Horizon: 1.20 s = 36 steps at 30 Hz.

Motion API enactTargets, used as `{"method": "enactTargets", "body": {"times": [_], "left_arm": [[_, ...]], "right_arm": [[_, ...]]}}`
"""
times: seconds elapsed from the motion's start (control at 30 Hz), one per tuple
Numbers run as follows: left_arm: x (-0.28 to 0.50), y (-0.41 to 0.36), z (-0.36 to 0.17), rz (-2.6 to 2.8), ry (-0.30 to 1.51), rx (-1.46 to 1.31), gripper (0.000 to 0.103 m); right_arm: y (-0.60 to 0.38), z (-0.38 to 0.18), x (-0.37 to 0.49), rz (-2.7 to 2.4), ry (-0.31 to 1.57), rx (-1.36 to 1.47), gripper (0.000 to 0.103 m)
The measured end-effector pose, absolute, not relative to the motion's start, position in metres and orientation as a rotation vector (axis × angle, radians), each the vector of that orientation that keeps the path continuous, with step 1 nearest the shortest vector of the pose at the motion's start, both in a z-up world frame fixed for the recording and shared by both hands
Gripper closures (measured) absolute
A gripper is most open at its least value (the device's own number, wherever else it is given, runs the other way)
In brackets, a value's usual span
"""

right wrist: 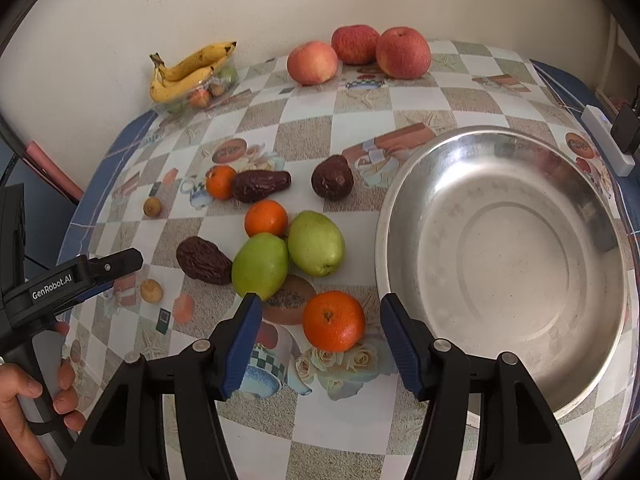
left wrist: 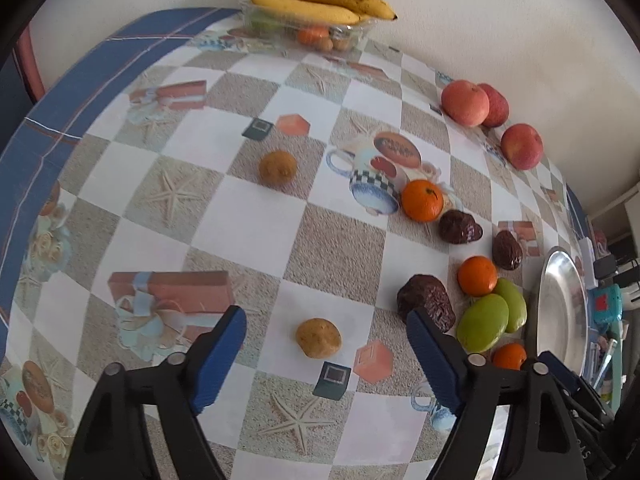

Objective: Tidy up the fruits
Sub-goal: 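Grasp the small brown round fruit with the left tool while the right tool grasps a mandarin orange, then carry both fruits over the steel bowl and open both tools to drop them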

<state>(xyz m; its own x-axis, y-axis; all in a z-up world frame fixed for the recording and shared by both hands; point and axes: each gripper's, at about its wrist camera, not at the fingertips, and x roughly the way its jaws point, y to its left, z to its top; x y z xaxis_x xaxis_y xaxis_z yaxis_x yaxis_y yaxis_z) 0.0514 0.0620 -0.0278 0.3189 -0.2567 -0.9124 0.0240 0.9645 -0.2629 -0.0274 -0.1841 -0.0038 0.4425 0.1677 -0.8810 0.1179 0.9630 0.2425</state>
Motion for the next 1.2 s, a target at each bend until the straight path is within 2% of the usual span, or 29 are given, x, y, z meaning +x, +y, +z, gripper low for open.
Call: {"method": "enactTargets", "body": {"times": [0.13, 0.23, 0.43, 0.57, 0.7, 0.77, 1.2], "left_arm": [[0.052, 0.06, -0.034, -0.197, 1.269, -0.212, 0.028], [0.052, 0.061, -0.038, -0.202, 1.287, -0.222, 0.035], [0.052, 0.059, -0.043, -0.204, 1.314, -0.215, 0.041], [0.053, 0.058, -0.048, -0.207, 1.335, -0.225, 0.049], [0.055, 0.061, -0.049, -0.197, 1.33, -0.226, 0.068], [0.054, 0.063, -0.049, -0.194, 1.329, -0.23, 0.073], [0.044, 0.073, -0.008, -0.201, 1.22, -0.301, 0.074]], "right_arm": [[-0.179, -0.005, -0.026, 0.025, 1.121, 0.236, 0.052], [-0.176, -0.006, -0.026, 0.037, 1.13, 0.227, 0.058], [-0.172, -0.015, -0.023, 0.014, 1.171, 0.173, 0.058], [-0.17, -0.02, -0.022, 0.004, 1.18, 0.138, 0.06], [-0.168, -0.021, -0.022, 0.0, 1.183, 0.122, 0.064], [-0.17, -0.02, -0.023, 0.001, 1.183, 0.14, 0.065], [-0.174, 0.013, -0.032, 0.021, 1.074, 0.211, 0.065]]}}
